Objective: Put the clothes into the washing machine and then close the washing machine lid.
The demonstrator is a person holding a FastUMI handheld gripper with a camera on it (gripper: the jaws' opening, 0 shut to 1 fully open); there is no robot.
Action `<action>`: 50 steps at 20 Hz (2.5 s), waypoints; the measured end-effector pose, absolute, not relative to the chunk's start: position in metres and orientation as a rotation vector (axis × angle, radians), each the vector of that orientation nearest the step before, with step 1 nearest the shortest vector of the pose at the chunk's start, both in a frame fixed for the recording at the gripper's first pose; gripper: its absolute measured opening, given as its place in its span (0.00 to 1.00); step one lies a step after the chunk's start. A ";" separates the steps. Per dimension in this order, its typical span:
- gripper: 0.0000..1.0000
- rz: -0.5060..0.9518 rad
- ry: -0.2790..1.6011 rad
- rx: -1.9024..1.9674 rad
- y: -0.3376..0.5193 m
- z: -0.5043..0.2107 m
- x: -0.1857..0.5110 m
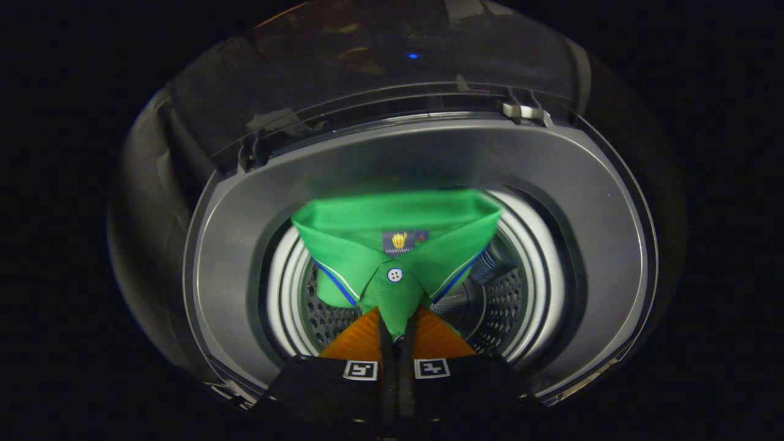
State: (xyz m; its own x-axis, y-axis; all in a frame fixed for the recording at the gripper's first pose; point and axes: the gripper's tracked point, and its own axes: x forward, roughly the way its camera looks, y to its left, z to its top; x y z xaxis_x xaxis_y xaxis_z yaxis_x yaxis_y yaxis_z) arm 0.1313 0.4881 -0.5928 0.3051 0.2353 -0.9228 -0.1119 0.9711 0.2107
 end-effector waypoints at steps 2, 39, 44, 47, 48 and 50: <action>0.08 0.223 1.243 0.116 0.486 -0.600 0.131; 0.98 0.312 0.588 0.389 0.447 -0.335 0.168; 0.98 0.306 0.507 0.353 0.435 -0.331 0.166; 0.98 0.287 0.488 0.230 0.431 -0.366 0.150; 0.98 0.280 0.511 0.205 0.432 -0.382 0.145; 0.98 0.281 0.569 0.177 0.425 -0.401 0.127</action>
State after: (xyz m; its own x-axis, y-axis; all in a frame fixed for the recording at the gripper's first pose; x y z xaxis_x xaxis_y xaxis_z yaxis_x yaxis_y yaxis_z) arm 0.1275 0.4253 -0.4011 0.8058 0.3102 -0.5044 -0.2129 0.9466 0.2420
